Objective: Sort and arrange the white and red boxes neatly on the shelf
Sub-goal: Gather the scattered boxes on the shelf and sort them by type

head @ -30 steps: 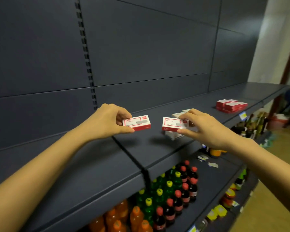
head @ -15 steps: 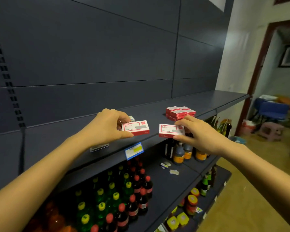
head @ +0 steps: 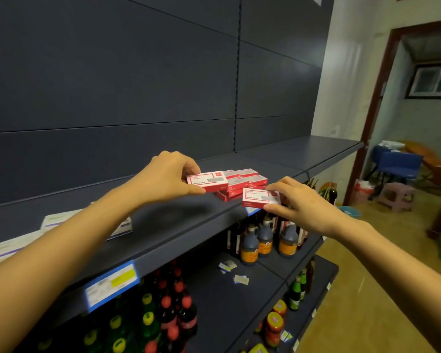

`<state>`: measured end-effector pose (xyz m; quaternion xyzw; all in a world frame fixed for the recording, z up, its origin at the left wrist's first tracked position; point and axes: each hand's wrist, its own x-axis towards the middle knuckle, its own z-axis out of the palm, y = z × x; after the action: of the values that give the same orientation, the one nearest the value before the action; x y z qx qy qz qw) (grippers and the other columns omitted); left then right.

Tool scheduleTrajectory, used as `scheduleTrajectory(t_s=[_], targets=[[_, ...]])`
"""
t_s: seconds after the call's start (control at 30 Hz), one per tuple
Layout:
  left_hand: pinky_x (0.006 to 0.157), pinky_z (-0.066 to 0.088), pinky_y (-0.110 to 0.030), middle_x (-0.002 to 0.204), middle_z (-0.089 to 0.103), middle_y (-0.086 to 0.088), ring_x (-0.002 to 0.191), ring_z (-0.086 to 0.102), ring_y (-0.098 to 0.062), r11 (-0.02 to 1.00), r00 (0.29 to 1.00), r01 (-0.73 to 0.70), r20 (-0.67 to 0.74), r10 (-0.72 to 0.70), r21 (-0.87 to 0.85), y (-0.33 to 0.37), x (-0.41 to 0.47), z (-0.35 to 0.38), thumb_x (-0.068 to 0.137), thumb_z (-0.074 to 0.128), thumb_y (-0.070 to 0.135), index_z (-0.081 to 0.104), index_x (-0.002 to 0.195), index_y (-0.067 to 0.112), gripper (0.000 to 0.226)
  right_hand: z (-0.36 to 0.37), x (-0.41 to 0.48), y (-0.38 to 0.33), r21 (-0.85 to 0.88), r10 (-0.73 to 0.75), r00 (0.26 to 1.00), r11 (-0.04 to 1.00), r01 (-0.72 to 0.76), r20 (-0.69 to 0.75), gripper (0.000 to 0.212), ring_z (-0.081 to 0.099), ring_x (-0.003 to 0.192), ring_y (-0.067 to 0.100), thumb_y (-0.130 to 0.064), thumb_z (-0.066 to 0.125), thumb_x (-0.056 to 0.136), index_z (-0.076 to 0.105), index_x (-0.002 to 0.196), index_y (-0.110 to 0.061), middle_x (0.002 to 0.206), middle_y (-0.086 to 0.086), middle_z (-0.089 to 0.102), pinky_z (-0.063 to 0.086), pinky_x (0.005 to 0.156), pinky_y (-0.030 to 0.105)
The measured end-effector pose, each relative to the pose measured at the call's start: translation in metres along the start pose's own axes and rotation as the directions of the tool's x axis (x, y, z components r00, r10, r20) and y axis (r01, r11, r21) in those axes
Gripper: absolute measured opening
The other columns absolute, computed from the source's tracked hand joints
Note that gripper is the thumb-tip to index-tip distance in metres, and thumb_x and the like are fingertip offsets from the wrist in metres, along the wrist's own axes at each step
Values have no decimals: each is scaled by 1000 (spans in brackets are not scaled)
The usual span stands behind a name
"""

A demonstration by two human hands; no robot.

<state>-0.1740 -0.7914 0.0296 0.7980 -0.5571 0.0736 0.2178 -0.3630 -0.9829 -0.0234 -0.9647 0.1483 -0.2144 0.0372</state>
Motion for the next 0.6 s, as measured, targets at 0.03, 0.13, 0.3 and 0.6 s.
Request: scheduleTrajectory(t_s=[0.03,0.13,0.3,0.6], targets=[[85,54,-33,108,70,-5,85,63,-13,1000,1000,4,0,-4,3,0,13,3,72,74,35,64,108,11,45,-1,9,11,-1,1,1000,1000,-1,6,50,47,102,13,-44,50,89,44,132,-19,123,1,48,34,78,19],[87,52,-35,108,69,-4,90,64,-15,1000,1000,16,14,-16,21,0,51,15,73,73,35,64,108,10,44,-3,36,40,0,-4,1000,1000,4,14,50,46,97,10,-44,51,88,44,131,-19,122,1,48,37,79,20],[86,53,-33,111,68,-4,93,64,-15,999,998,42,40,-43,31,-1,102,36,74,72,35,62,110,11,45,4,71,82,68,12,1000,998,-11,-9,48,51,103,15,-41,53,88,46,130,-18,121,2,49,46,88,29],[89,52,-38,111,68,-5,95,64,-18,984,984,169,53,-172,53,-17,137,66,77,70,33,61,112,9,43,28,130,126,168,-80,996,983,71,47,47,53,102,16,-41,55,87,48,128,-20,120,1,50,48,87,31]])
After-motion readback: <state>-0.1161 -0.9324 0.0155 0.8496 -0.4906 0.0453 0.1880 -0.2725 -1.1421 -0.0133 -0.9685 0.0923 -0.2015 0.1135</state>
